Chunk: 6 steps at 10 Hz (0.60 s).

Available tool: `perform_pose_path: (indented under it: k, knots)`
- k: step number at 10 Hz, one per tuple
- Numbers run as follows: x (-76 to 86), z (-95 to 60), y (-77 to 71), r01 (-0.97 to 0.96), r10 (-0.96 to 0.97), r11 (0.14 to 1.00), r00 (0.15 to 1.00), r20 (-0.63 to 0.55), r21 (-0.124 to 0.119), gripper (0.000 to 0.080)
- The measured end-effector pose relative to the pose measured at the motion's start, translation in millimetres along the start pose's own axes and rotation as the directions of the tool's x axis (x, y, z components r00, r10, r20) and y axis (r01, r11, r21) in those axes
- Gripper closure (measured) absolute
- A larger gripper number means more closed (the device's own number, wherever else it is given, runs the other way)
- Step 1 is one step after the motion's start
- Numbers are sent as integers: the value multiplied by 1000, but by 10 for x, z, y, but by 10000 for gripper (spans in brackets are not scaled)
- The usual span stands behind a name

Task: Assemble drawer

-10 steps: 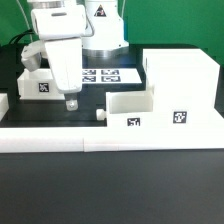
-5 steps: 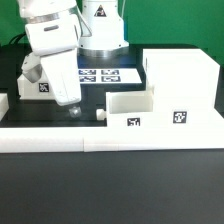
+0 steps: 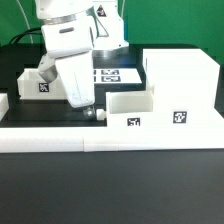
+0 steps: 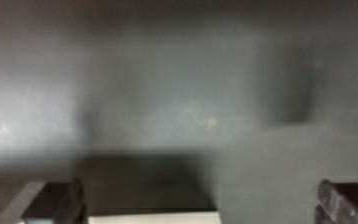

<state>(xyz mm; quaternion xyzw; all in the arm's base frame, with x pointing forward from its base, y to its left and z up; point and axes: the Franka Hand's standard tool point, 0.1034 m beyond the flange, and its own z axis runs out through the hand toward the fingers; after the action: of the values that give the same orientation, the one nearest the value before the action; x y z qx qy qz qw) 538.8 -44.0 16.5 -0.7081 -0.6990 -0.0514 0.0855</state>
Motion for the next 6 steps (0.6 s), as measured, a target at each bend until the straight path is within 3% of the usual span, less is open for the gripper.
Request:
perform_pose_path:
  k: [3,6]
  knots:
    - [127,23,9,-26,26,1000,1000,1,5,150]
    - [150,28,10,-67,67,998,998,2,6,150]
